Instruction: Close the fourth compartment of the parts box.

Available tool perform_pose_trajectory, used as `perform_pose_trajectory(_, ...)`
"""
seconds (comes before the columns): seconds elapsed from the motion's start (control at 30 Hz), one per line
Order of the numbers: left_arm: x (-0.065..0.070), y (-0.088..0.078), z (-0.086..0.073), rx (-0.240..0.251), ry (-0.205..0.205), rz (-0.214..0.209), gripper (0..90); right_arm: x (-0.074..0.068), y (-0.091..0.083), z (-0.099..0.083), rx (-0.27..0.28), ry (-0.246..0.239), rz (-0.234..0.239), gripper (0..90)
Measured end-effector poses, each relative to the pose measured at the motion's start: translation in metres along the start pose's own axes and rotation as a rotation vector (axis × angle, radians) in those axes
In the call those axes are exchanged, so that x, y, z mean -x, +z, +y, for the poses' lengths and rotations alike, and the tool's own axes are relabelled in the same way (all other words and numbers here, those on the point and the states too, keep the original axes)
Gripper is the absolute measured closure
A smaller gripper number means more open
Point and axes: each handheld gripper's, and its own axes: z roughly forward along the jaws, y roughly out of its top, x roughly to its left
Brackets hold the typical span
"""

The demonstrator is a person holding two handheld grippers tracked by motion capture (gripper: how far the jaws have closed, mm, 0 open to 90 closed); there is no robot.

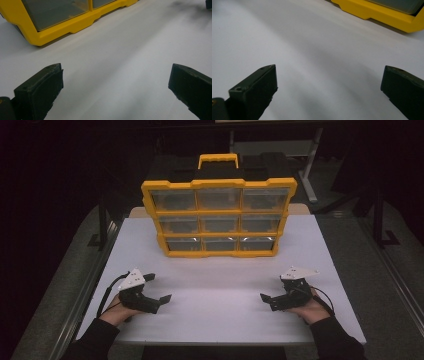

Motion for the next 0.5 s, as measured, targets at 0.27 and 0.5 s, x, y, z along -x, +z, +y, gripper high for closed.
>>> perform_pose_trajectory(0.27, -0.0009, -0.0004, -0.0003, 0.0, 0.0, 0.004, 0.0, -0.0012, -0.0001, -0.0041, -0.014, 0.0, 0.001, 0.1)
perform_pose_trajectory(0.5, -0.001, -0.0005, -0.0004, -0.002, 0.0, 0.007, 0.0, -0.0012, 0.0001, -0.0041, -0.015, -0.001, 0.002, 0.1)
